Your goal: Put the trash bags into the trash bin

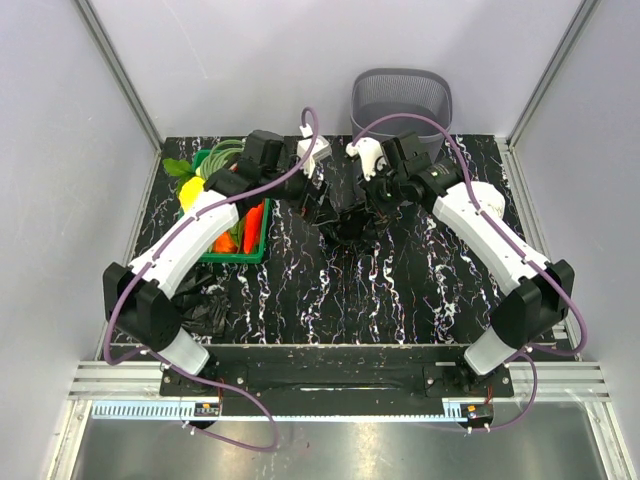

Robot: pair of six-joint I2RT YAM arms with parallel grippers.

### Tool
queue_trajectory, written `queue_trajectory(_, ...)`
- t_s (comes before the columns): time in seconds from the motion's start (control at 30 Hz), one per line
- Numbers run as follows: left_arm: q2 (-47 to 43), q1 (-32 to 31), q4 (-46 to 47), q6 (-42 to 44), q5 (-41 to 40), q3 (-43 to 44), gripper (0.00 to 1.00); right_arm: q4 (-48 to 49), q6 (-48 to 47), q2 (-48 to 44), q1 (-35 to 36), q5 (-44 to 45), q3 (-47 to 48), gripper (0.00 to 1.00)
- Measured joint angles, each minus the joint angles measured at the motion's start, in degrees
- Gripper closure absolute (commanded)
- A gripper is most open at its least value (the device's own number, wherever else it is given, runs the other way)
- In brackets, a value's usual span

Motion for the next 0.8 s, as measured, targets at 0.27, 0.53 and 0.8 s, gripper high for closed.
queue_trajectory(0.27, 0.6, -5.2, 2.3, 2.5, -3.6, -1.5, 0.02, -0.2, 0.5, 1.2, 0.0, -0.1, 1.0, 1.0)
queue_trajectory(0.53, 2.0, -5.3, 4.7, 6.1, -7.3, -3.4, 0.1, -0.2, 0.5, 1.3, 0.0, -0.2, 1.5, 1.0)
queue_trajectory(0.8, 3.9, -5.3, 5.6, 8.6, -8.1, -4.0, 0.32, -0.7, 0.5, 1.3, 0.0, -0.3, 1.5, 1.0)
